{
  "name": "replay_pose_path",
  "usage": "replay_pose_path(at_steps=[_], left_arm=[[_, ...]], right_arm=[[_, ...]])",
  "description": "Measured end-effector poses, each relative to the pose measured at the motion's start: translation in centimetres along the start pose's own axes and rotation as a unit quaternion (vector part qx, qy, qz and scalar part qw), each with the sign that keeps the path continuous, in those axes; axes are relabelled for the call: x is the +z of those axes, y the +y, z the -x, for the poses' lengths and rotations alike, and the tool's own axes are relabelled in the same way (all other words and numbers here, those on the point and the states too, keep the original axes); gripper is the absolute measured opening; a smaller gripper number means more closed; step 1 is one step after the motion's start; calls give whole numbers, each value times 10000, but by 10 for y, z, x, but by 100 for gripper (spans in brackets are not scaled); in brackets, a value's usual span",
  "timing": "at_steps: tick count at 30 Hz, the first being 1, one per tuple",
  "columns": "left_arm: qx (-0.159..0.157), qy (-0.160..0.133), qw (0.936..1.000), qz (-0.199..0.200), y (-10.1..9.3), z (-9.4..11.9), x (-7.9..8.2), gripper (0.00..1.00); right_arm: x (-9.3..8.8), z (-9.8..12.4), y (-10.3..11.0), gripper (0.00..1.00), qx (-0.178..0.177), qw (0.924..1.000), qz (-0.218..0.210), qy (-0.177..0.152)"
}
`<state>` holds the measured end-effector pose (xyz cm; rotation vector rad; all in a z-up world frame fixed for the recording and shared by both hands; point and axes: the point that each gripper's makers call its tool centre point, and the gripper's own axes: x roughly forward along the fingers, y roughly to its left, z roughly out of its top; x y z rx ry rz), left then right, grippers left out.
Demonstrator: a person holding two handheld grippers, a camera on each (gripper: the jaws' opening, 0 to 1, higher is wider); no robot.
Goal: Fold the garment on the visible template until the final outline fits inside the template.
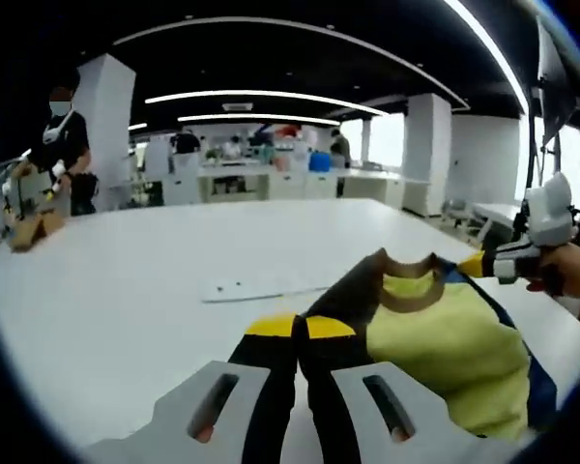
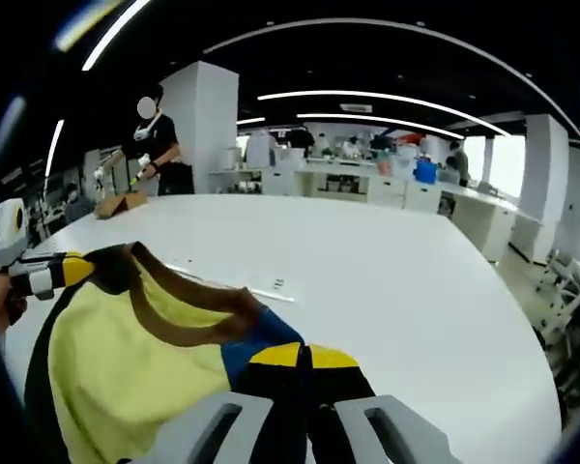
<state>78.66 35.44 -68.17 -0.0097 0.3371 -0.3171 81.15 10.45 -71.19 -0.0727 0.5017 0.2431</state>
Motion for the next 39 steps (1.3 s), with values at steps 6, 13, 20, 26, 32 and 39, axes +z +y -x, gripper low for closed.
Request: replay_pose_path(at_steps=[6, 13, 20, 26, 32, 39], left_arm=[[77, 167, 9998, -65, 5, -17, -16, 0], [81, 381, 9990, -229, 8, -37, -30, 0], [76, 458, 9985, -306, 9, -39, -35, 0], [113, 373, 9990, -197, 15, -27, -26, 14], [-104, 225, 9995, -184, 9, -11, -15, 21], [-440, 97, 9982, -406, -8, 12, -4, 31]], right_arm=[[-16, -24, -2, 0, -28, 9998, -48, 200], [-36, -41, -7, 0, -45, 9987, -201, 473], [-33, -43, -14, 0, -72, 9976, -509, 467], [-34, -36, -9, 19, 114, 9962, -646, 580], [-32, -19, 9, 38, 418, 9937, -769, 695], [-24, 7, 24, 54, 708, 9928, -720, 650]])
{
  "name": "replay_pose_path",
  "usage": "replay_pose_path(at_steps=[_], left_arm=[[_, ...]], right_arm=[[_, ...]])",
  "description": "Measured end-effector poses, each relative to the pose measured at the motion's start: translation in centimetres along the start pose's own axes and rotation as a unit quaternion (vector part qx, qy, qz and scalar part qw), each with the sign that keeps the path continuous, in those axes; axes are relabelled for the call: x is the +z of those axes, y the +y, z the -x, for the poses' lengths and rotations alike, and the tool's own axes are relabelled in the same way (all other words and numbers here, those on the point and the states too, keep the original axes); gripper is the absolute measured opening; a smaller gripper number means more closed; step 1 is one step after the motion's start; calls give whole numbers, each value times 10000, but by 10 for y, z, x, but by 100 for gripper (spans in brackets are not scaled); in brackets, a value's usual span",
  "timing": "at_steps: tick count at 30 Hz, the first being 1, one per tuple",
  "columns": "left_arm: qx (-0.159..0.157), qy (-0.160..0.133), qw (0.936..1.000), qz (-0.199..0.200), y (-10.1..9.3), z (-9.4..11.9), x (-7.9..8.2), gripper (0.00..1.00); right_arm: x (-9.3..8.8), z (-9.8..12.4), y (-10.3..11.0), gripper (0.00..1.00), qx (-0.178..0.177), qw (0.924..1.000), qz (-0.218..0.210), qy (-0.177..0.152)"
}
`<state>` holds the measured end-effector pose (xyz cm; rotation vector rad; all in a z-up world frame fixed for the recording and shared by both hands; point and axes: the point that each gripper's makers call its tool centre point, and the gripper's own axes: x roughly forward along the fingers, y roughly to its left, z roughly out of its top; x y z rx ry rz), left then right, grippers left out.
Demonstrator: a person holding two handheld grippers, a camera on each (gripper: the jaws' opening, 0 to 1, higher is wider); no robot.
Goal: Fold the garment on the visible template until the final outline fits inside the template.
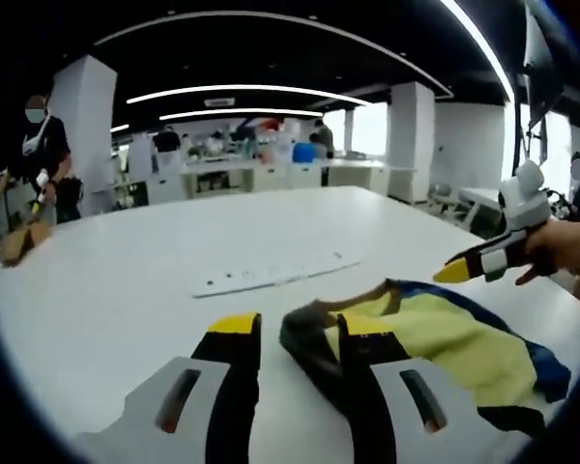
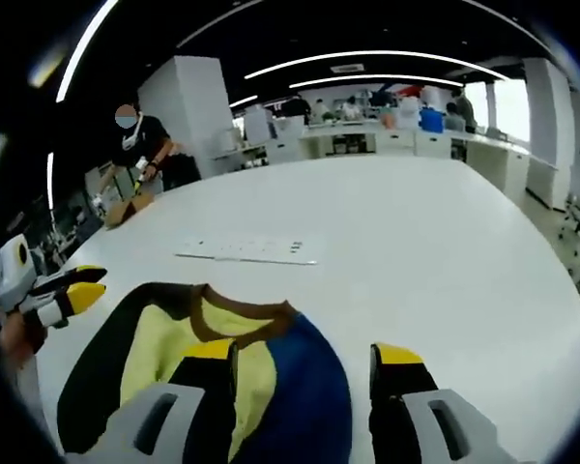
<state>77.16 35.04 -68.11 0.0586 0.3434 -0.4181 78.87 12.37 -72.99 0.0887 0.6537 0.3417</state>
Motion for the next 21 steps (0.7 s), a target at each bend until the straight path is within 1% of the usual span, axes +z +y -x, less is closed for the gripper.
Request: replay_pose_path(at_steps=[4, 7, 8, 10, 13, 17, 21], left_arm=[[-116, -35, 9999, 83, -8, 13, 1, 37], [-213, -110, 9995, 208, -15, 23, 1, 43], [-242, -98, 9995, 200, -18, 27, 0, 44], [-294, -44, 9995, 139, -22, 34, -3, 47], [-411, -42, 9991, 88, -29, 43, -4, 49], [-580, -37, 9983, 4, -42, 57, -4, 53], [-762, -23, 9971, 18, -57, 73, -5, 56]], right_arm=[[-5, 13, 7, 61, 115, 9999, 51, 43], [-12, 23, 13, 63, 232, 9995, 199, 76], [-17, 27, 16, 64, 310, 9991, 258, 112], [-24, 34, 17, 68, 337, 9990, 233, 188], [-32, 45, 22, 74, 435, 9986, 231, 208], [-46, 62, 29, 79, 613, 9970, 345, 308], [-61, 80, 38, 82, 756, 9956, 396, 392]])
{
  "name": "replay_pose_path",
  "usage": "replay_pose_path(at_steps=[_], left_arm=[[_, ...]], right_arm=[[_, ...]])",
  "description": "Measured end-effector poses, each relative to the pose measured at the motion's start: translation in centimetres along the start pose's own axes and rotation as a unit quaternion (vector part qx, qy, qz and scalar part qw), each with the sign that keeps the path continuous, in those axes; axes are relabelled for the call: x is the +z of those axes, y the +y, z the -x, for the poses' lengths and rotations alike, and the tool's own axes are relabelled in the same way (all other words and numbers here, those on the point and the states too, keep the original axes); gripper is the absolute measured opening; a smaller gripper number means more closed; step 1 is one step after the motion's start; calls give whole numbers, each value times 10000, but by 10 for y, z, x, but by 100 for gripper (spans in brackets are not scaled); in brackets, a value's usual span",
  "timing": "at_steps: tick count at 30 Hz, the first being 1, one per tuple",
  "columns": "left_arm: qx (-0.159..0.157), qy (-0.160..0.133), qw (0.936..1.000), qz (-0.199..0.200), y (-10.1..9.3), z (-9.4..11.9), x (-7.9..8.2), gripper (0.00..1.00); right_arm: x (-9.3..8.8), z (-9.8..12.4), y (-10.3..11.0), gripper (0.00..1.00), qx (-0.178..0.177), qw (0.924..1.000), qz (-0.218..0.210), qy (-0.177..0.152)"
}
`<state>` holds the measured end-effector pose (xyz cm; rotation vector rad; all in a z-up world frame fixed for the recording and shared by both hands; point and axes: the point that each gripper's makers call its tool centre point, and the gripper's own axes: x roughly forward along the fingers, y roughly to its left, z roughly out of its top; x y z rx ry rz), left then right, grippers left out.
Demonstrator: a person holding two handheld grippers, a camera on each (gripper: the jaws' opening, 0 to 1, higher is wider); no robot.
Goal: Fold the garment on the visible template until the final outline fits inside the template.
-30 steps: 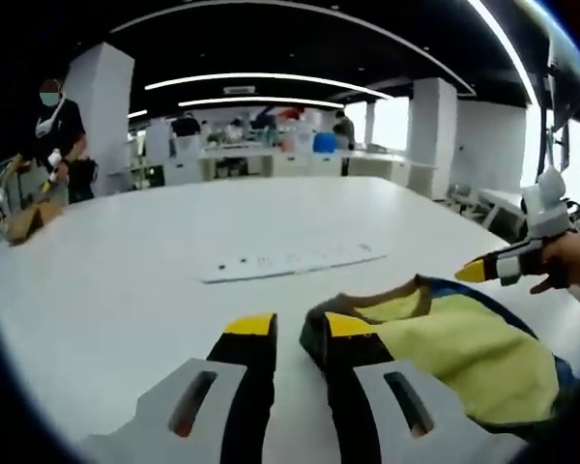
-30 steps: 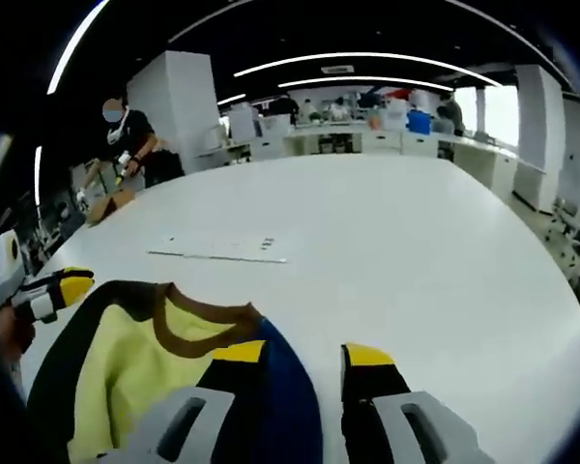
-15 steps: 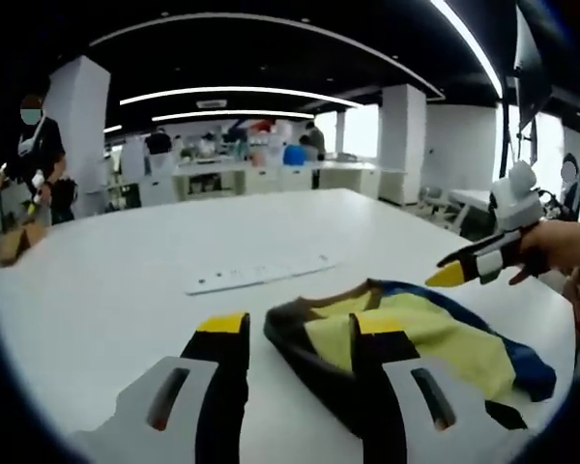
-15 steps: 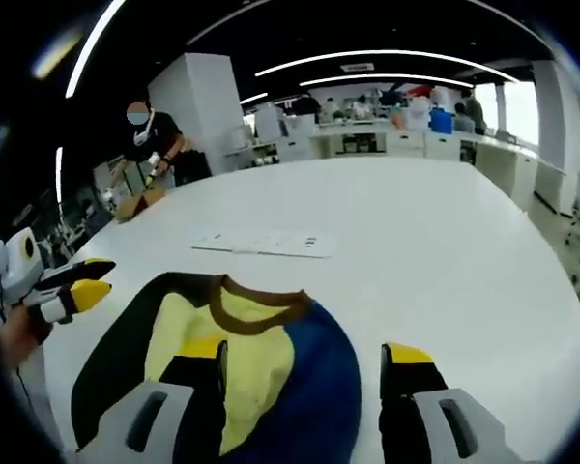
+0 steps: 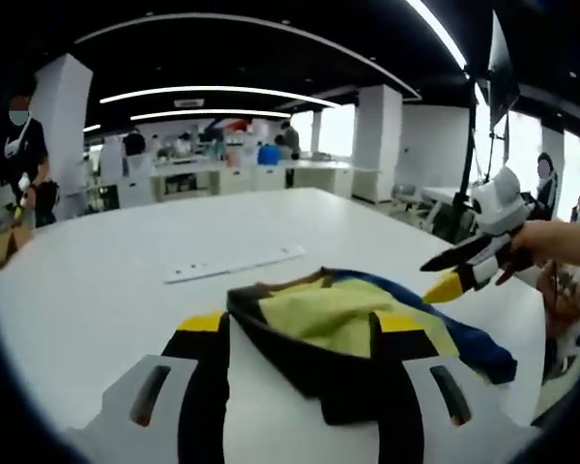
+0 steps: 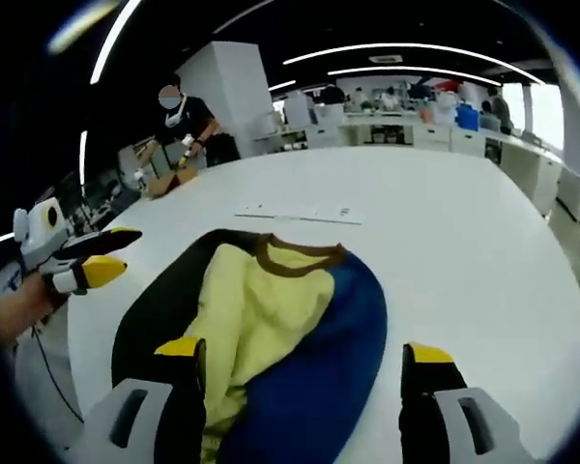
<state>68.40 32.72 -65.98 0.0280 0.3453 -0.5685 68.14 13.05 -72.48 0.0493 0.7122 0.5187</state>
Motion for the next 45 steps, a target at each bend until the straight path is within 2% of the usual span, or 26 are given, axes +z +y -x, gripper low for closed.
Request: replay_pose_path(at_steps=[10, 14, 16, 19, 20, 24, 27, 32, 40, 45], left_arm=[[-371, 103, 9992, -72, -43, 24, -11, 57], [-562, 227, 9980, -199, -64, 31, -22, 57], [-649, 266, 9973, -220, -74, 34, -28, 57], [-759, 304, 9965, -142, -87, 37, -37, 56], [-826, 404, 9957, -107, -94, 38, -43, 56], [-842, 463, 9953, -69, -106, 40, -56, 54], [-865, 647, 9941, -73, -113, 40, -70, 53], [-827, 744, 9938, -20, -121, 41, -83, 49], [-743, 878, 9934, -45, -132, 39, -99, 42], [-665, 994, 9928, 42, -140, 37, -111, 33]], right_arm=[[-36, 34, 23, 80, 328, 9993, 158, 119], [-47, 49, 35, 79, 461, 9987, 213, 56], [-50, 54, 39, 79, 419, 9982, 435, -36], [-58, 59, 49, 79, 520, 9977, 434, -75], [-62, 61, 54, 79, 572, 9975, 406, -84], [-79, 67, 65, 79, 632, 9966, 534, 3], [-95, 70, 71, 79, 715, 9967, 359, 108], [-108, 76, 76, 77, 673, 9972, 325, 101], [-125, 82, 74, 63, 374, 9972, 629, 151], [-138, 82, 72, 48, 218, 9966, 753, 235]])
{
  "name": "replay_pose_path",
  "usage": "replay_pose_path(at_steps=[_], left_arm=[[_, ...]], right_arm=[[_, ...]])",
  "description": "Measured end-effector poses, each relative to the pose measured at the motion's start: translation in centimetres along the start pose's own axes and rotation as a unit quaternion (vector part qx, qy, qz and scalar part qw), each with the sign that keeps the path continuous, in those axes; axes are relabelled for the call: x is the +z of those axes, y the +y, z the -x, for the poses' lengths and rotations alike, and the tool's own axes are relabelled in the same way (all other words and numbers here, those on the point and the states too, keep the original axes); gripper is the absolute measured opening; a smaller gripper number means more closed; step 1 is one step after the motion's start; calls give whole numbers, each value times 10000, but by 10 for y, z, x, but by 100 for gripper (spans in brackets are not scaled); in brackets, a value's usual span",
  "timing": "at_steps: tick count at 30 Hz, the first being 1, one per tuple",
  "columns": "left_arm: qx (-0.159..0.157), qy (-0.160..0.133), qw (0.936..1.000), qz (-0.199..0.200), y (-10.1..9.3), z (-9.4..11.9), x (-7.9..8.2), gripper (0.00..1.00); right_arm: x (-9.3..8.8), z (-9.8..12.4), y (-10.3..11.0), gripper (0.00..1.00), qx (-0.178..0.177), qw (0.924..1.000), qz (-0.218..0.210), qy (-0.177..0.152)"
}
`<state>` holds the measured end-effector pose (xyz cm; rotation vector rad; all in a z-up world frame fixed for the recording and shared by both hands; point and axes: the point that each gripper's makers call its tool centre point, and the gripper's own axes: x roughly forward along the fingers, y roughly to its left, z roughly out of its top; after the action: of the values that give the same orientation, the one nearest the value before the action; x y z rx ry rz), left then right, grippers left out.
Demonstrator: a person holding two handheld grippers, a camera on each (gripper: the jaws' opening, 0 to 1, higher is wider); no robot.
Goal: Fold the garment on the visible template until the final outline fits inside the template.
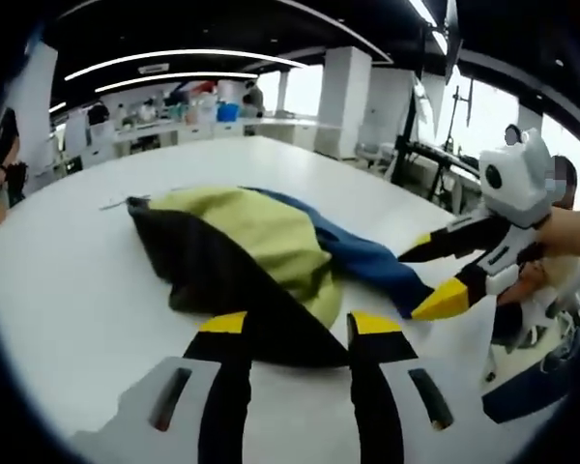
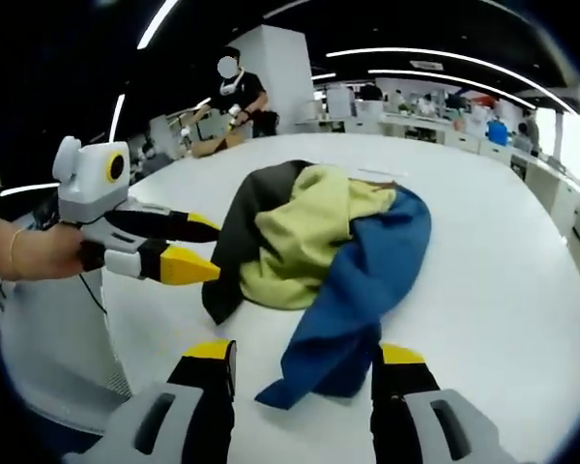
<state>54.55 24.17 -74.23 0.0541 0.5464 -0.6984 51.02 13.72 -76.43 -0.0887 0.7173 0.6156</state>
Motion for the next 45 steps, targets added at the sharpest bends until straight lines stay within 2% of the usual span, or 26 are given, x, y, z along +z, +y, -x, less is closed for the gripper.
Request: replay_pose_path(at_steps=[2, 5, 7, 9, 10, 22, 27, 32, 37, 39, 42, 45], left_arm=[[60, 117, 9999, 21, -1, -2, -5, 28], [134, 129, 9998, 64, 0, -3, -6, 19], [146, 111, 9996, 193, 0, -3, -7, 12], [183, 154, 9995, 182, 2, -2, -9, 5], [205, 159, 9995, 166, 4, -2, -9, 2], [553, -176, 9975, 400, 31, 35, 6, 0], [703, -454, 9951, 517, 47, 55, 19, 0], [1179, -829, 9868, 736, 80, 83, 38, 0], [1614, -1026, 9788, 730, 116, 114, 48, 0], [1946, -983, 9740, 624, 135, 124, 44, 0], [2087, -968, 9698, 810, 154, 134, 37, 0], [2412, -741, 9659, 587, 175, 143, 27, 0]], right_arm=[[-4, 0, 0, 42, -37, 10000, -56, 3], [-5, 1, 0, 32, -109, 9999, -65, -35], [-2, 4, -4, 21, -265, 9995, -52, -139], [-1, 6, -7, 4, -325, 9994, -22, -135], [-1, 6, -9, 0, -356, 9993, 4, -122], [18, 22, -25, 0, -506, 9983, -99, -288], [31, 32, -37, 0, -577, 9978, -91, -318], [42, 44, -61, 0, -809, 9960, -131, -352], [48, 54, -79, 0, -973, 9947, -79, -336], [51, 57, -88, 0, -1009, 9942, -149, -353], [54, 60, -97, 0, -991, 9937, -347, -389], [58, 63, -108, 0, -1047, 9930, -381, -381]])
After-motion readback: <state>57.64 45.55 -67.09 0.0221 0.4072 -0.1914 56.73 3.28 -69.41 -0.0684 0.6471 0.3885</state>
